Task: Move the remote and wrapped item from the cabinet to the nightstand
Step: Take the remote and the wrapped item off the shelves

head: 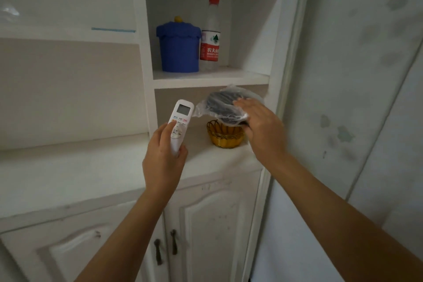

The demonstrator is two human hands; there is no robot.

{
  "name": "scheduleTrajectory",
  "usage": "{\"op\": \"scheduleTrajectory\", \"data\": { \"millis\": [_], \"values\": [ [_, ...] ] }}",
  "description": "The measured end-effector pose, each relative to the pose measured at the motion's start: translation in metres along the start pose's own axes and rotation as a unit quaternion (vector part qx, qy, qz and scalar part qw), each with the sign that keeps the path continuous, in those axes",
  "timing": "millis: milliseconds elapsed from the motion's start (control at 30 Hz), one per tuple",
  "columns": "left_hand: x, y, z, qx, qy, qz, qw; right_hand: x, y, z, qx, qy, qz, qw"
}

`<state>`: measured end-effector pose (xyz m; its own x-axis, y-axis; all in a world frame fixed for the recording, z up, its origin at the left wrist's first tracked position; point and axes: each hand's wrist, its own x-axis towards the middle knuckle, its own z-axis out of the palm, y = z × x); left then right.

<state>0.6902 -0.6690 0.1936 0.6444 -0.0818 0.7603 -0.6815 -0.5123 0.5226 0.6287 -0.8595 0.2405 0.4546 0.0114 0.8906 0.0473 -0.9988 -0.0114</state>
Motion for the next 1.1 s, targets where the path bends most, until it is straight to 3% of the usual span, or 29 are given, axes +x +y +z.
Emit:
{"op": "scheduleTrajectory", "data": {
  "millis": [333, 667, 1100],
  "values": [
    [-0.108, 0.023, -0.074, 0.075, 0.039, -0.133, 0.988, -0.081, -0.043, -0.045, 0.064, -0.030, -0.064, 0.995],
    [-0.148, 0.021, -0.162, 0.143, 0.092, -0.160, 0.972, -0.107, -0.110, -0.062, 0.154, -0.036, -0.125, 0.979],
    [-0.221, -0.034, -0.369, 0.292, 0.171, -0.212, 0.917, -0.123, -0.326, -0.042, 0.316, -0.028, -0.213, 0.924]
  ]
}}
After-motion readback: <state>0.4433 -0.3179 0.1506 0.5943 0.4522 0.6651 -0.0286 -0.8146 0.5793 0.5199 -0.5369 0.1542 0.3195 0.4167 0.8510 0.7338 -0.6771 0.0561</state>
